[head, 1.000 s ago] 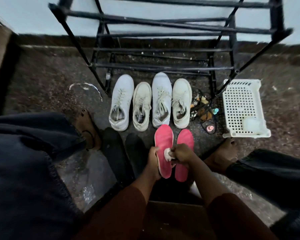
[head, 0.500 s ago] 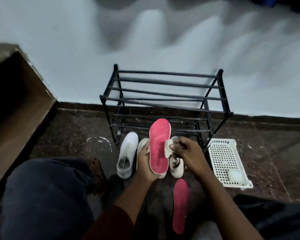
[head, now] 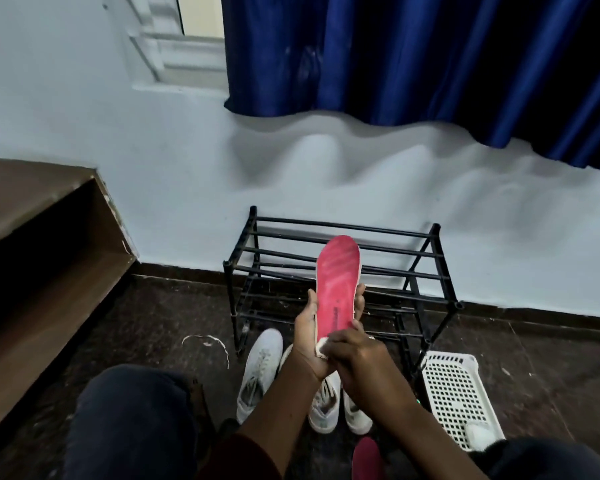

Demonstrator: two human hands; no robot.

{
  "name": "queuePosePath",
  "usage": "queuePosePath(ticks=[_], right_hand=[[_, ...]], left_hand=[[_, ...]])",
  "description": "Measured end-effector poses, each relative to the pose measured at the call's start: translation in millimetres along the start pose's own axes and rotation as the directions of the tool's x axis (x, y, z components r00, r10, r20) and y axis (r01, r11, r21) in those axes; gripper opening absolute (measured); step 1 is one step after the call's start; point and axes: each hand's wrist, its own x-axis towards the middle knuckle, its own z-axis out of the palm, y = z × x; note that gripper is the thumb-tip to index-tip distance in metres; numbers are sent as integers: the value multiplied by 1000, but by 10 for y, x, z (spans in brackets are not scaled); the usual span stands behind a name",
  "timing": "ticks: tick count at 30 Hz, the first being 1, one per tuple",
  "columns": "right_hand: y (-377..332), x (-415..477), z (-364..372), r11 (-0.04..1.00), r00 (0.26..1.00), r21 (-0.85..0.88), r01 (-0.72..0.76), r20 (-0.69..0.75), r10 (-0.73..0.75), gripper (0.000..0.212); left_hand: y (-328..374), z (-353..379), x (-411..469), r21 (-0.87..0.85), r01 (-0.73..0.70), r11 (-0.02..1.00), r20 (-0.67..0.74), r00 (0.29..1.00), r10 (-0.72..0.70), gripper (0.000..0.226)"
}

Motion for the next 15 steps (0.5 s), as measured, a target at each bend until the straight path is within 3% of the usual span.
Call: queuePosePath(ticks=[4, 10, 15], right_hand=[[10, 335, -147, 999, 997, -39, 22, -78, -24, 15], [12, 789, -242, 986, 962, -95, -137, -248, 110, 18], [-91, 489, -220, 1000, 1000, -15, -16, 24, 16, 22]], left_hand=[[100, 150, 28, 44, 51, 998, 42, 998, -53, 73], [233, 325, 81, 116, 76, 990, 76, 993, -86, 69], [386, 309, 146, 95, -25, 995, 52, 998, 20, 74]])
